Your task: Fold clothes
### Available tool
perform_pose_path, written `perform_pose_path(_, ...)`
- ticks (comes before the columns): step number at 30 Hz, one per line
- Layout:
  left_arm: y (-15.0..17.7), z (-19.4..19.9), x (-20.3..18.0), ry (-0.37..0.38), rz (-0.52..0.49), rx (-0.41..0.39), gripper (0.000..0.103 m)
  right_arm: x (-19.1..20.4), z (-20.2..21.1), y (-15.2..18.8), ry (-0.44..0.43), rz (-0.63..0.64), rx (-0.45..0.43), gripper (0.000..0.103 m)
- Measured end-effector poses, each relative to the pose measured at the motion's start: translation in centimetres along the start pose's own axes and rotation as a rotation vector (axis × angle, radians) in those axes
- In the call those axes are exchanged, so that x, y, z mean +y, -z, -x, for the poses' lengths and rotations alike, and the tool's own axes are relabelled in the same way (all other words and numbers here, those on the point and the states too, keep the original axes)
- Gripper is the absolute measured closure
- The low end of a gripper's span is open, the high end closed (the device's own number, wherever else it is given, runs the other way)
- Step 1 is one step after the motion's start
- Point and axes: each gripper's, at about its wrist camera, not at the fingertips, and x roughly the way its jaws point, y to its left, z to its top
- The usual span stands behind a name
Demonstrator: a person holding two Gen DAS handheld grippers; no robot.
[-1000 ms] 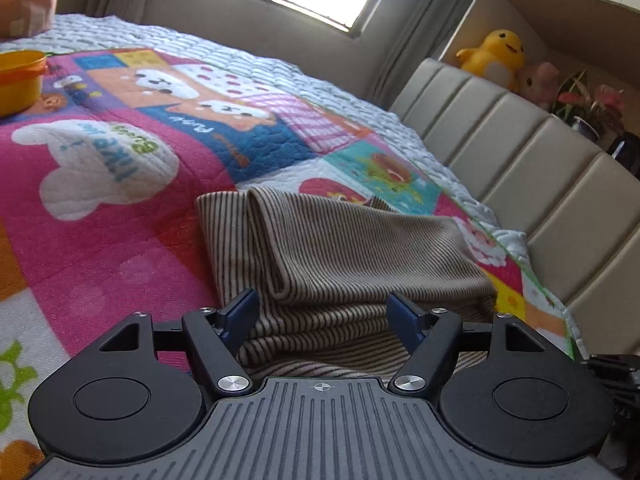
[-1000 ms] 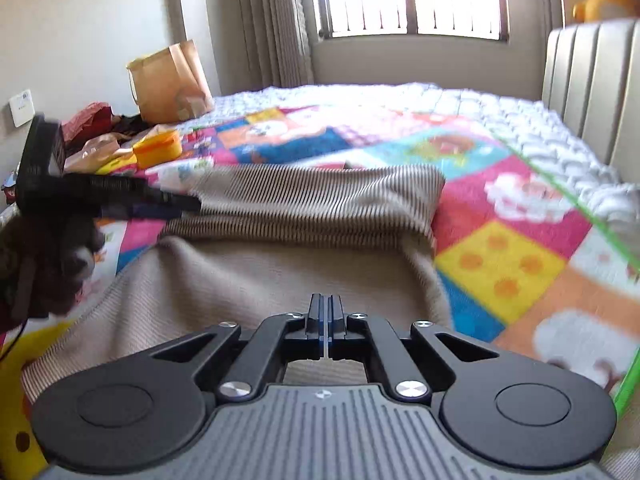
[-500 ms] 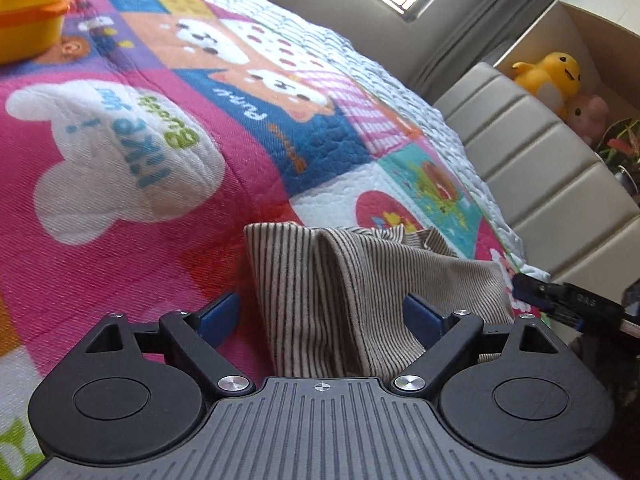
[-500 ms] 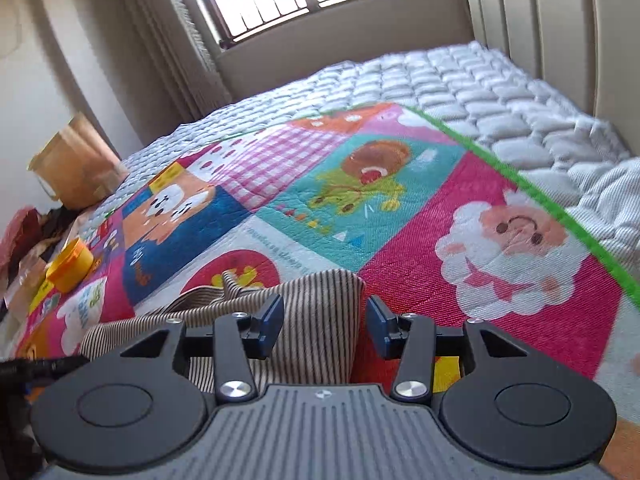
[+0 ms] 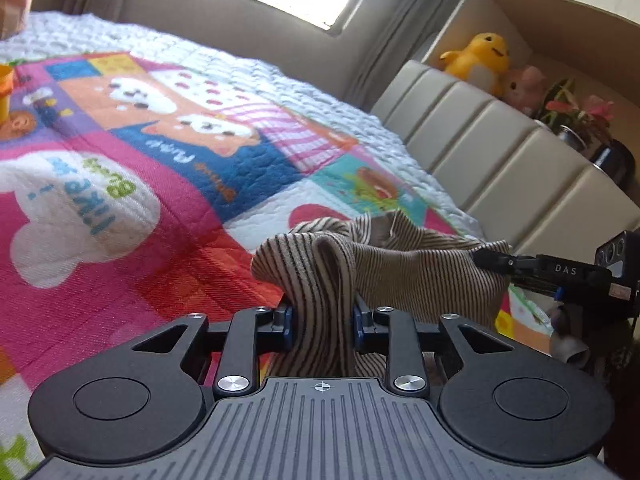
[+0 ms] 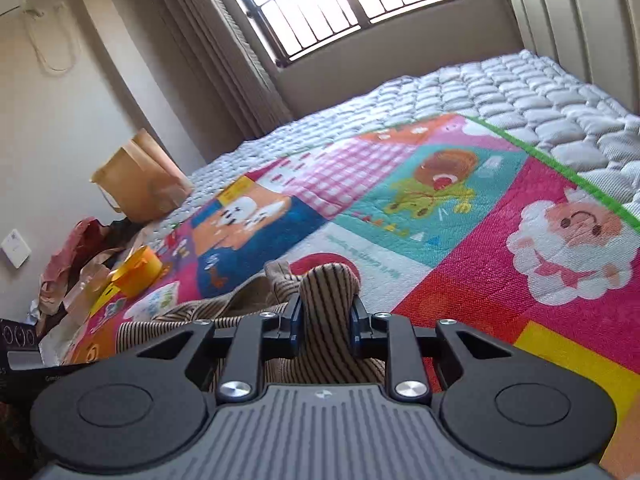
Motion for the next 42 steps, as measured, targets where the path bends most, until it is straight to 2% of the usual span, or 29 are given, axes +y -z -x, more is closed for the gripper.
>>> perform_pose_path(3, 1.7, 3.7, -2.4, 0.03, -0.07, -0.01, 0.074, 2.3, 4.7, 1.5, -0.001, 0.087, -0.023, 0.083)
perform_pose_path(7, 4.8, 7.6, -4.6, 0.044, -0.14, 0.01, 0.074, 4.0, 9.9, 4.6, 0.029, 0.138, -0.019, 0.083)
perform_pose_path(10, 7.4, 9.2, -4.7, 0.012, -0.184, 0.056, 0.071, 4.1, 12.3, 7.1, 0.071, 0.157, 0.012, 0.083)
perform_pose_path(13, 9.4, 10.3, -4.0, -0.018, -0.172, 0.105, 0.061, 4.0, 13.9, 9.7, 0.126, 0.196, 0.057, 0.082)
perform_pose_path(16, 10.8, 11.7, -3.2, -0.096, -0.182, 0.125, 0.06, 4.0, 14.9, 12.0, 0.193, 0.255, 0.107, 0.082)
perform_pose_path(19, 11.3, 13.6, -1.6, -0.098, -0.117, 0.142, 0.048, 3.8, 16.1, 14.2, 0.248, 0.293, 0.159, 0.079)
perform_pose_path(21, 11.2, 14.8, -1.1, -0.064, -0.059, 0.138, 0.039, 3.1, 17.4, 14.4, 0.224, 0.244, 0.152, 0.076)
perform_pose_path(22, 11.0, 15.3, -1.0, -0.043, -0.032, 0.131, 0.035, 2.8, 18.1, 14.4, 0.207, 0.213, 0.144, 0.069)
perform_pose_path(23, 10.9, 15.5, -1.1, -0.019, -0.004, 0.122, 0.028, 2.4, 18.7, 14.2, 0.193, 0.175, 0.122, 0.059)
perform_pose_path(24, 10.7, 15.5, -1.2, 0.013, 0.028, 0.118, 0.023, 2.1, 19.2, 13.8, 0.18, 0.134, 0.094, 0.055)
perform_pose_path(25, 10.5, 15.4, -1.4, 0.046, 0.06, 0.114, 0.022, 1.8, 19.7, 13.5, 0.168, 0.094, 0.066, 0.047)
perform_pose_path(27, 10.2, 14.0, -2.1, 0.12, 0.125, 0.118, 0.017, 1.3, 20.0, 12.9, 0.147, 0.022, 0.02, 0.046)
perform_pose_path(29, 10.4, 12.0, -2.9, 0.119, 0.14, 0.139, 0.016, 1.0, 19.2, 12.4, 0.134, -0.032, -0.008, 0.046)
perform_pose_path(31, 10.7, 10.1, -3.6, 0.109, 0.155, 0.164, 0.016, 0.7, 17.9, 12.3, 0.126, -0.07, -0.02, 0.043)
perform_pose_path(34, 11.5, 7.7, -4.0, 0.101, 0.197, 0.203, 0.019, 0.7, 14.5, 13.0, 0.127, -0.074, 0.024, 0.042)
perform_pose_path(36, 11.9, 6.8, -4.2, 0.099, 0.212, 0.209, 0.028, 0.8, 12.1, 13.8, 0.139, -0.054, 0.058, 0.041)
perform_pose_path(37, 11.9, 6.6, -4.4, 0.09, 0.205, 0.206, 0.033, 1.3, 11.9, 13.9, 0.148, -0.036, 0.055, 0.049)
perform_pose_path(38, 11.7, 6.8, -4.6, 0.086, 0.192, 0.2, 0.046, 1.8, 11.9, 13.9, 0.154, -0.016, 0.046, 0.063)
perform_pose_path(39, 11.5, 7.0, -4.7, 0.084, 0.179, 0.193, 0.057, 2.3, 11.9, 14.0, 0.16, 0.003, 0.038, 0.066)
perform_pose_path(40, 11.2, 7.6, -4.7, 0.1, 0.175, 0.181, 0.061, 2.8, 12.0, 14.0, 0.166, 0.022, 0.03, 0.072)
perform_pose_path(41, 10.8, 8.3, -4.6, 0.129, 0.177, 0.166, 0.07, 3.3, 12.6, 13.9, 0.156, 0.028, 0.018, 0.074)
perform_pose_path(42, 10.4, 9.1, -4.7, 0.154, 0.175, 0.152, 0.073, 3.6, 13.5, 13.8, 0.14, 0.029, 0.005, 0.074)
